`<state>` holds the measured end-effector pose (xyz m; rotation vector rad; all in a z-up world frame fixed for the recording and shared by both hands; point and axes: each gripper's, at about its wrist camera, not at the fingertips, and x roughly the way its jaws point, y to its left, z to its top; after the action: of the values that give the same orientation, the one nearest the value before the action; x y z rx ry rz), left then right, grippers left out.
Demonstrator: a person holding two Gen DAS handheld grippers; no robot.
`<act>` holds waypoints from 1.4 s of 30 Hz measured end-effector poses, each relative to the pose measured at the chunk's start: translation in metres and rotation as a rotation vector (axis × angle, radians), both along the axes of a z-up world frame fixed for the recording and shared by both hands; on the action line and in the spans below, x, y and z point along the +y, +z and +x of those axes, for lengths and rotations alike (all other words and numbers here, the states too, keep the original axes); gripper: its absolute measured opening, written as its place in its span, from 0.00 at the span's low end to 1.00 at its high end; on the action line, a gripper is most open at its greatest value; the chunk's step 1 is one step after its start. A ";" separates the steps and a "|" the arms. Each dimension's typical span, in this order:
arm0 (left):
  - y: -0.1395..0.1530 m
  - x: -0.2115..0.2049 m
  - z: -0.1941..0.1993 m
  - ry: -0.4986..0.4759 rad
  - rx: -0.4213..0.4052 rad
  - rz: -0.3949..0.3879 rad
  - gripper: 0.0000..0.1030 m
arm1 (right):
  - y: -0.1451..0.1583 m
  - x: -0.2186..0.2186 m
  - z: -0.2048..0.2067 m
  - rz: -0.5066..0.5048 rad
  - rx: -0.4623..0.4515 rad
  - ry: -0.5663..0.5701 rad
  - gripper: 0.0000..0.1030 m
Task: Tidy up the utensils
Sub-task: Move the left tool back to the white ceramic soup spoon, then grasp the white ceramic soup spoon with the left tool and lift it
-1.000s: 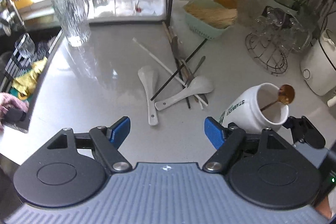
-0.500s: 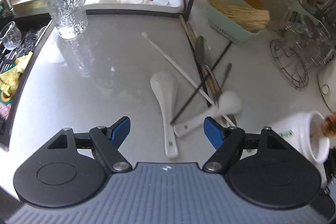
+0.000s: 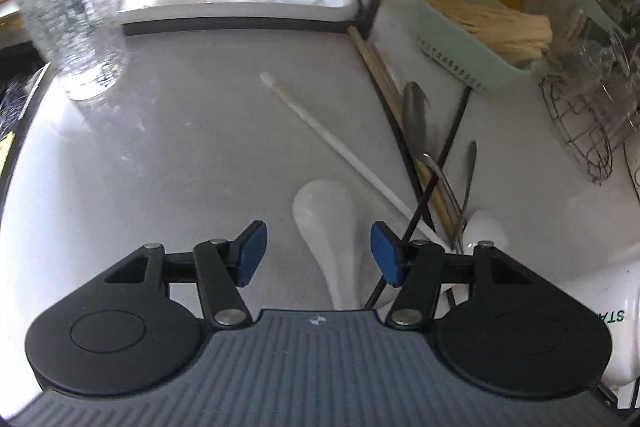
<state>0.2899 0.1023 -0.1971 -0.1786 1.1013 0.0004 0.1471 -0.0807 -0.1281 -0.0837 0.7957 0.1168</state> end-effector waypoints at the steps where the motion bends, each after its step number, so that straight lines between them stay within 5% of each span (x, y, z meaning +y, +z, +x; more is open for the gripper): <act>1: -0.002 -0.002 0.002 -0.012 0.004 0.007 0.62 | 0.000 0.001 0.000 -0.003 0.002 -0.002 0.88; 10: -0.006 -0.027 0.018 -0.084 0.058 0.140 0.61 | 0.001 0.006 0.003 -0.008 0.014 -0.030 0.88; 13: -0.006 -0.027 0.021 -0.087 0.073 0.140 0.60 | 0.001 0.007 0.004 -0.009 0.015 -0.037 0.88; 15: -0.005 -0.028 0.022 -0.102 0.075 0.139 0.48 | 0.001 0.007 0.005 -0.009 0.015 -0.042 0.88; 19: -0.003 -0.028 0.022 -0.121 0.076 0.136 0.47 | 0.001 0.007 0.005 -0.010 0.014 -0.045 0.88; 37: 0.006 0.008 0.005 -0.031 0.060 -0.083 0.46 | 0.001 0.006 0.005 -0.012 0.015 -0.024 0.88; 42: 0.012 0.009 -0.001 -0.036 0.044 -0.093 0.45 | 0.001 0.006 0.004 -0.014 0.013 -0.016 0.88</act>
<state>0.2893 0.1110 -0.1849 -0.2429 1.1487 -0.0801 0.1515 -0.0751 -0.1272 -0.0904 0.8099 0.0968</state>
